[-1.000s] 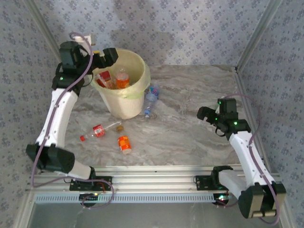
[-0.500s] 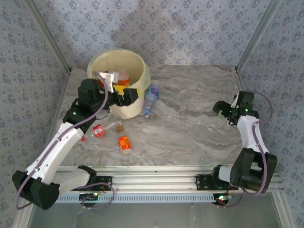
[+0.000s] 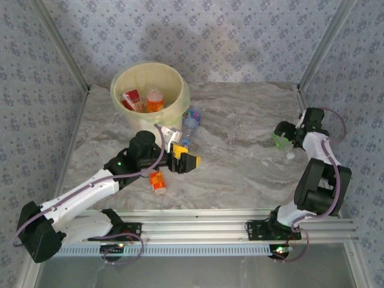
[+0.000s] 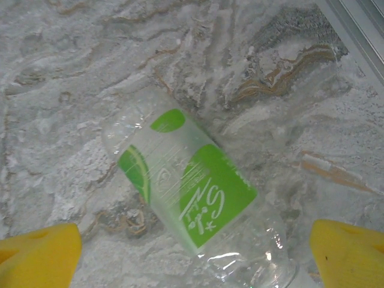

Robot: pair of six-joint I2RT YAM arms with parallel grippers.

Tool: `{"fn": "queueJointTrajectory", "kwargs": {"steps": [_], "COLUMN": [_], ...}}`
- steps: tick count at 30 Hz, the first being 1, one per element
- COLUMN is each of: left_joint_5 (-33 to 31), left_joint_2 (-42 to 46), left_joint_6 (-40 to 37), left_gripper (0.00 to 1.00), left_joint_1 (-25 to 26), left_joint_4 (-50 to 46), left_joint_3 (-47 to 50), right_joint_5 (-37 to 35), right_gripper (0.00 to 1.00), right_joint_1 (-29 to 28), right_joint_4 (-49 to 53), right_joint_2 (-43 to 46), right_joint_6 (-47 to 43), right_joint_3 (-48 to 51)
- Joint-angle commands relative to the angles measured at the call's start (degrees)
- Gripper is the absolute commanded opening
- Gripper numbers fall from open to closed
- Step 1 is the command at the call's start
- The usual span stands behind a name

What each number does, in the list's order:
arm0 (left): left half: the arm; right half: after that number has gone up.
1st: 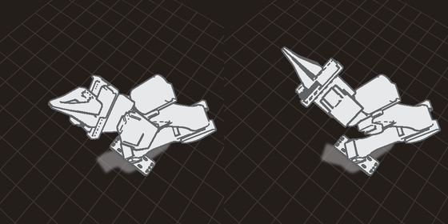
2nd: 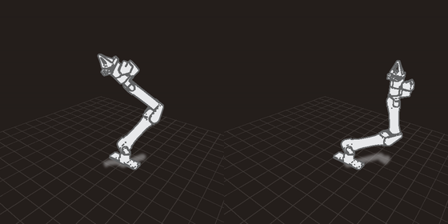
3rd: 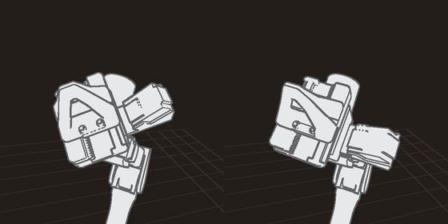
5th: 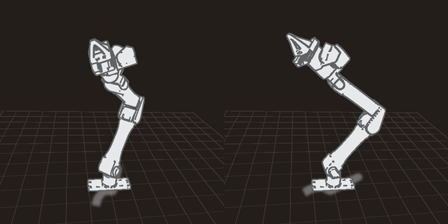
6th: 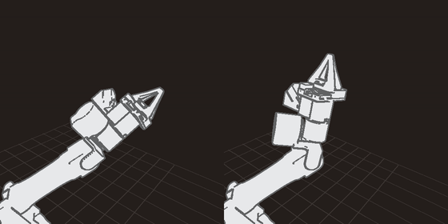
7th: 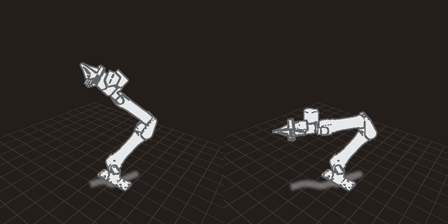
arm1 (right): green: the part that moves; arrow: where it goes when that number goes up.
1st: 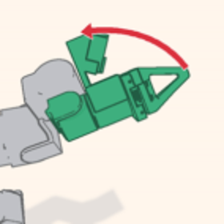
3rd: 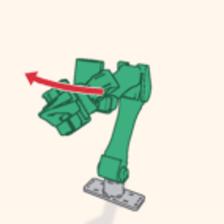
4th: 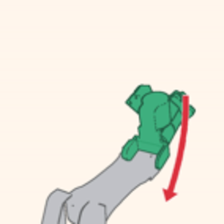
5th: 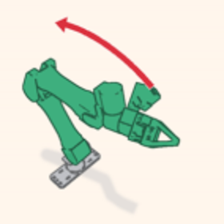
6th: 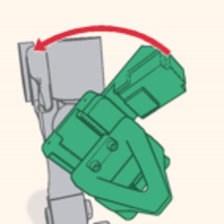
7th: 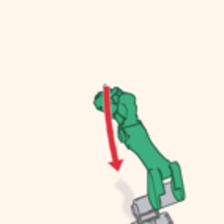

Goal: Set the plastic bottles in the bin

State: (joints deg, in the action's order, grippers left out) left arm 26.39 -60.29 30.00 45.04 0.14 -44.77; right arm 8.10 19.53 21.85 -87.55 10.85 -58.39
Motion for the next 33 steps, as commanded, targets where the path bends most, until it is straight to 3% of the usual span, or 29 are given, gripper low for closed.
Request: {"fn": "queueJointTrajectory", "kwargs": {"steps": [1,10,33], "left_joint_5": [1.0,0.9,0.9], "left_joint_2": [0.9,2.9,0.8], "left_joint_6": [-3.5,-5.7,-5.4], "left_gripper": [1.0,1.0,1.0], "left_joint_1": [0.4,0.6,1.1], "left_joint_4": [0.4,-1.7,-1.9], "left_joint_3": [-1.4,-0.6,-1.3], "right_joint_5": [-1.7,-3.1,-16.7], "right_gripper": [0.99,0.99,0.78], "right_joint_1": [0.3,-2.5,-14.1], "right_joint_4": [-0.2,1.0,5.6], "right_joint_2": [-3.1,-7.8,-11.6], "right_joint_6": [-1.6,-3.3,-8.0], "right_joint_3": [-1.6,-2.3,-4.6]}}
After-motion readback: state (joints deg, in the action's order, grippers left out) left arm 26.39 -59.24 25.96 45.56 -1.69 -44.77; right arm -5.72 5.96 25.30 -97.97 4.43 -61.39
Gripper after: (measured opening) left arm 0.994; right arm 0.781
